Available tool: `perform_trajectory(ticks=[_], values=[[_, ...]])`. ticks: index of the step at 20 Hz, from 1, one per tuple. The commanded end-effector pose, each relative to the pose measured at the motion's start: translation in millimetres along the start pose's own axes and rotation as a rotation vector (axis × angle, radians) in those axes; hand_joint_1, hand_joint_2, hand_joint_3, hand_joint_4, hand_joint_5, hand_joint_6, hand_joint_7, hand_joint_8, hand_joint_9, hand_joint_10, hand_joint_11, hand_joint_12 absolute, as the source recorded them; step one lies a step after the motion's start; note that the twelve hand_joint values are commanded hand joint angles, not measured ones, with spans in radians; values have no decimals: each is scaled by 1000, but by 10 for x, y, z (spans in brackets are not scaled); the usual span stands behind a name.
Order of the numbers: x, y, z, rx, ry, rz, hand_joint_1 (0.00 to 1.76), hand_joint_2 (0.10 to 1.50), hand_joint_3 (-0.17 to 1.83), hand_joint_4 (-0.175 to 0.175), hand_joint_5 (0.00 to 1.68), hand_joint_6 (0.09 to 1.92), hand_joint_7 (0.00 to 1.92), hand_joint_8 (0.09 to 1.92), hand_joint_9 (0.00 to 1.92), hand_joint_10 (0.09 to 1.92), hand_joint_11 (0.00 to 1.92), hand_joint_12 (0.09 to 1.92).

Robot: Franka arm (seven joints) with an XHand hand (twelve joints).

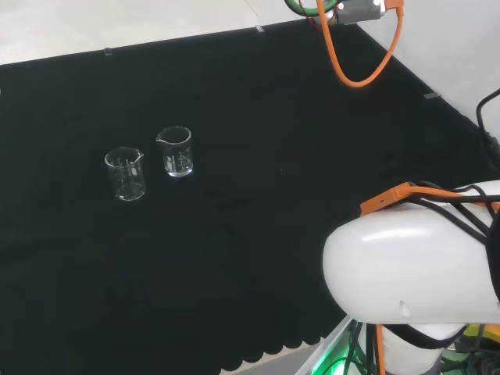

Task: Pick up the beaker on the right.

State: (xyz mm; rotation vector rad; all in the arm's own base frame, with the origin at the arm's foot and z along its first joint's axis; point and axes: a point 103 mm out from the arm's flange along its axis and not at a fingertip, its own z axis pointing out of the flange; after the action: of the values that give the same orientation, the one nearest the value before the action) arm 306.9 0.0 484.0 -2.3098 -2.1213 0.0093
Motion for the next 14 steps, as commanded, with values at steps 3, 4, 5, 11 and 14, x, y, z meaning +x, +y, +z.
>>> perform_trajectory(ticks=[3, 4, 5, 11, 14], values=[[158, 4, -290, -43, 26, -13, 31, 1354, 293, -46, 279, 87, 54, 513, 112, 680, 0, 979], [137, 7, -292, -44, 24, -6, 27, 1357, 292, -46, 282, 87, 56, 513, 114, 679, 0, 979], [116, 11, -292, -44, 28, 0, 25, 1359, 291, -46, 284, 87, 57, 512, 115, 678, 0, 978], [32, 45, -229, -36, 37, 23, 31, 1361, 280, -46, 285, 87, 59, 509, 119, 674, 0, 979], [10, 74, -163, -29, 46, 30, 99, 1329, 248, -49, 274, 87, 65, 505, 124, 667, 0, 980]])
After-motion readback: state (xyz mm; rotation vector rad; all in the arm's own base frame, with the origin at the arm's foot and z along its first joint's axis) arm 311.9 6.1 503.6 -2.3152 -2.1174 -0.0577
